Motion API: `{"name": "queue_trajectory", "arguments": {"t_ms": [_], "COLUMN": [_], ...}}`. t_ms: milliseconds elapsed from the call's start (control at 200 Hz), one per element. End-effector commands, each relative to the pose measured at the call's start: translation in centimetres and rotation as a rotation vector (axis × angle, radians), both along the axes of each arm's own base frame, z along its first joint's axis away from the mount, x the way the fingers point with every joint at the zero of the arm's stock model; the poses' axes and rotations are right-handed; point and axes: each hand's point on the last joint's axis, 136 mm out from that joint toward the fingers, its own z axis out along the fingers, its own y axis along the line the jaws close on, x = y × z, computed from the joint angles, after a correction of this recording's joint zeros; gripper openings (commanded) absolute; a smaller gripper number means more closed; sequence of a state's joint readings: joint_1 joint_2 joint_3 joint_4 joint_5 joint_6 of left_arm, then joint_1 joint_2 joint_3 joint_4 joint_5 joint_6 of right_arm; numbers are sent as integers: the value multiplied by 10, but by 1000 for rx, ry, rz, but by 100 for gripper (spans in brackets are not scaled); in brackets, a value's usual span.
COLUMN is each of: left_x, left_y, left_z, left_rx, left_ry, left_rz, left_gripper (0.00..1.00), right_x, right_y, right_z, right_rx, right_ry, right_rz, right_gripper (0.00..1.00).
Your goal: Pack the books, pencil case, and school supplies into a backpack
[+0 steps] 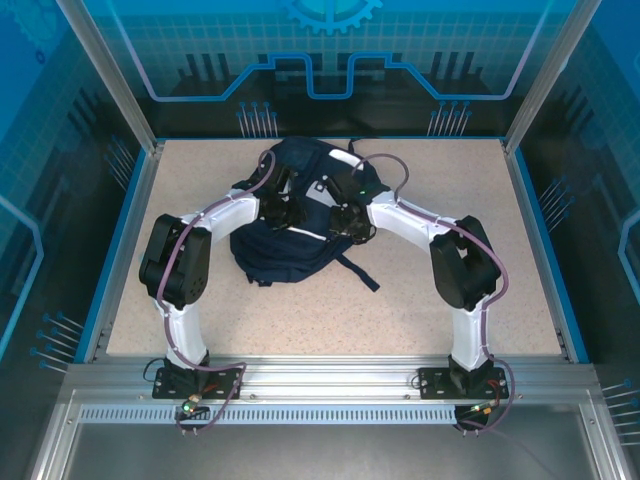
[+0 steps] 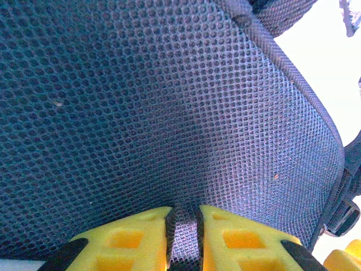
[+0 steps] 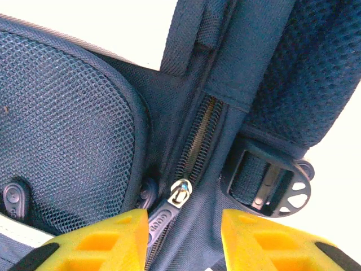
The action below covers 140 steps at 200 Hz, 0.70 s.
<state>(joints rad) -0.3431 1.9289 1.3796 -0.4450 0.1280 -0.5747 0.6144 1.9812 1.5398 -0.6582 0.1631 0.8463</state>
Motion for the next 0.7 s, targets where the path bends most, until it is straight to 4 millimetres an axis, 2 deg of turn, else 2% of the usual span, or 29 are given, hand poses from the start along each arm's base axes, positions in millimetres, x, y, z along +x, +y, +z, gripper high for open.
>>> {"name": "queue_trajectory", "arguments": {"t_ms": [0,100,235,450,550,630,695], "left_x": [-24,-23,-24,-23,-23,-23,-23], "left_y": [3,1,0,-1,-1,-2,-2], "left_z": [-45,-43,-43,-42,-41,-42,-42], "left_rx": [64,59,56,51,50,50,50], "left_ry": [126,122,123,120,120,120,120], "left_rz": [-27,-27,-28,-29,-30,-32,-31], "left_gripper": [22,22,22,22,22,22,22], "right_x": [2,-1,-4,-12,-15,-16,-16], "right_y": [3,-1,3,6,4,3,0], "right_z": [-5,-14,-25,-32,-33,-35,-37], "right_rx": [59,50,74,114,122,124,109], "right_ry": [25,55,86,112,119,130,136], "right_rz": [-28,-46,-47,-25,-19,-12,-15], "right_gripper": [40,34,32,34,27,16,16]}}
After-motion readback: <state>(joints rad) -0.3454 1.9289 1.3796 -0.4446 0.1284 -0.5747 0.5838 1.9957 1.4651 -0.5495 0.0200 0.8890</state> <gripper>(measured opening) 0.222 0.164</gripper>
